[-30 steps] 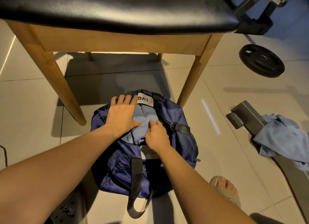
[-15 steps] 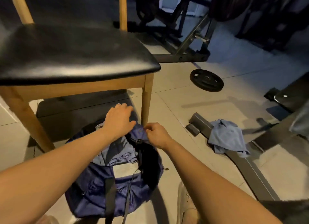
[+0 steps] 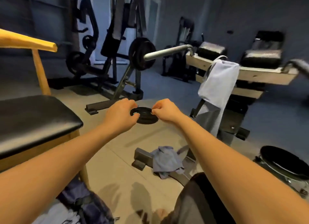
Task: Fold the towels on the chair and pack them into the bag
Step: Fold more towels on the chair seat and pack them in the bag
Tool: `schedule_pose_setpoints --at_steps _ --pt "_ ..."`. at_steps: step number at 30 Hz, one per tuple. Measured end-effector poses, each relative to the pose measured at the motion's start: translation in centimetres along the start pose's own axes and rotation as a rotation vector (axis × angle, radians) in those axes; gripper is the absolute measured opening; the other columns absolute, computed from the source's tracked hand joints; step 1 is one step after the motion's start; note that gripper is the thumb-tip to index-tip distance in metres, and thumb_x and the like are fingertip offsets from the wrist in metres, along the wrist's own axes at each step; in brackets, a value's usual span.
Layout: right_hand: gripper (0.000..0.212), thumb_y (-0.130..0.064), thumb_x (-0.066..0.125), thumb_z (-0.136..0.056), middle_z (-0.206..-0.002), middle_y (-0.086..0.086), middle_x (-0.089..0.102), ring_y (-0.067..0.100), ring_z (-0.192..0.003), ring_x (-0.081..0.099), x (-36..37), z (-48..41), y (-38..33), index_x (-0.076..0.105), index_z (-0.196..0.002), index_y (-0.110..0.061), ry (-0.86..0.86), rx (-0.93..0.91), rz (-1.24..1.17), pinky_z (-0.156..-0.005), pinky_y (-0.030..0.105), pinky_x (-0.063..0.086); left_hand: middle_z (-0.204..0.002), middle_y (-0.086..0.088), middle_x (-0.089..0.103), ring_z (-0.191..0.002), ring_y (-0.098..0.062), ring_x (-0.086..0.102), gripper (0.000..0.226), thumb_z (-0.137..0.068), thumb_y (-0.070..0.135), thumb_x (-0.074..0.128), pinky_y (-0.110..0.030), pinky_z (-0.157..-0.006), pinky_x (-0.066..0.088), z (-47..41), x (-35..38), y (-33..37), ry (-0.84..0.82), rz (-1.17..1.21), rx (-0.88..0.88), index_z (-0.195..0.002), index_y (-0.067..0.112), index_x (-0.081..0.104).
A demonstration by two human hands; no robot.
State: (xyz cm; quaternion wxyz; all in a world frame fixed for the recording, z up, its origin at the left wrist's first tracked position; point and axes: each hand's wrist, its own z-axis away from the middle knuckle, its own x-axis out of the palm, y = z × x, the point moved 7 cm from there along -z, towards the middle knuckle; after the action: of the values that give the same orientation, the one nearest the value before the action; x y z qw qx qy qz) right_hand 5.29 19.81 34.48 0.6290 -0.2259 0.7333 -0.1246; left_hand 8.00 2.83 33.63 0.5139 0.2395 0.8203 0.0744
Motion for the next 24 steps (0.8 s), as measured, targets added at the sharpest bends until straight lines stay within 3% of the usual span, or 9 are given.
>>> schedule_pose_setpoints --at_steps 6,9,11,13,17,21,23,24 --pt "0.035 -0.006 0.053 -0.088 -0.12 0.03 0.063 0.046 -0.112 0.058 -13.3 -1.4 7.3 0.061 -0.118 0.01 0.336 0.123 -0.008 -0.091 0.063 0.051 -0.123 0.006 0.065 -0.114 -0.017 0.061 0.037 -0.095 0.044 0.065 -0.037 -0.091 0.052 -8.2 3.2 10.7 -0.016 0.151 0.181 -0.126 0.025 0.063" --pt "0.035 -0.009 0.051 -0.094 -0.124 0.024 0.064 0.043 -0.114 0.06 -18.7 -2.3 12.5 0.059 -0.125 0.005 0.479 0.245 -0.023 -0.091 0.049 0.053 -0.122 0.006 0.065 -0.11 -0.015 0.062 0.039 -0.095 0.046 0.066 -0.031 -0.085 0.047 -12.3 5.9 15.8 -0.045 0.305 0.19 -0.127 0.024 0.063" --pt "0.034 -0.012 0.049 -0.099 -0.128 0.017 0.061 0.036 -0.109 0.059 -21.6 -2.6 16.3 0.056 -0.131 -0.004 0.542 0.339 -0.051 -0.082 0.038 0.047 -0.122 0.004 0.066 -0.107 -0.017 0.062 0.042 -0.094 0.047 0.066 -0.032 -0.084 0.048 -15.1 8.2 18.7 -0.088 0.384 0.165 -0.13 0.025 0.061" --pt "0.04 -0.015 0.051 -0.099 -0.134 0.015 0.056 0.033 -0.106 0.057 -23.7 -3.1 20.6 0.05 -0.138 -0.007 0.616 0.427 -0.115 -0.075 0.036 0.044 -0.122 0.001 0.065 -0.104 -0.019 0.061 0.047 -0.093 0.049 0.067 -0.034 -0.084 0.048 -17.8 10.6 21.0 -0.155 0.44 0.124 -0.132 0.024 0.059" --pt "0.046 -0.025 0.059 -0.096 -0.127 0.016 0.054 0.034 -0.105 0.057 -25.1 -5.3 27.4 0.047 -0.134 -0.002 0.667 0.546 -0.326 -0.075 0.042 0.048 -0.137 -0.005 0.059 -0.117 -0.027 0.059 0.069 -0.09 0.054 0.07 -0.045 -0.098 0.051 -22.6 15.6 24.5 -0.295 0.555 0.017 -0.145 0.019 0.048" --pt "0.043 -0.033 0.071 -0.093 -0.117 0.014 0.06 0.029 -0.101 0.059 -24.1 -8.9 29.9 0.056 -0.121 -0.004 0.611 0.508 -0.582 -0.084 0.046 0.052 -0.159 -0.008 0.041 -0.139 -0.033 0.047 0.094 -0.086 0.053 0.075 -0.05 -0.11 0.045 -26.1 18.9 26.9 -0.321 0.731 -0.117 -0.159 0.016 0.028" --pt "0.031 -0.033 0.076 -0.089 -0.098 0.012 0.066 0.028 -0.092 0.065 -24.1 -10.1 30.3 0.062 -0.098 -0.007 0.626 0.474 -0.532 -0.087 0.049 0.057 -0.147 -0.011 0.054 -0.129 -0.034 0.056 0.079 -0.086 0.045 0.079 -0.048 -0.104 0.05 -27.1 19.8 27.7 -0.319 0.802 -0.163 -0.149 0.011 0.046" --pt "0.027 -0.033 0.077 -0.089 -0.089 0.009 0.065 0.027 -0.087 0.065 -24.2 -10.4 30.4 0.064 -0.091 -0.009 0.64 0.47 -0.487 -0.084 0.049 0.058 -0.13 -0.012 0.066 -0.117 -0.034 0.063 0.06 -0.085 0.038 0.081 -0.048 -0.098 0.054 -27.5 20.1 27.8 -0.309 0.851 -0.173 -0.133 0.009 0.062"
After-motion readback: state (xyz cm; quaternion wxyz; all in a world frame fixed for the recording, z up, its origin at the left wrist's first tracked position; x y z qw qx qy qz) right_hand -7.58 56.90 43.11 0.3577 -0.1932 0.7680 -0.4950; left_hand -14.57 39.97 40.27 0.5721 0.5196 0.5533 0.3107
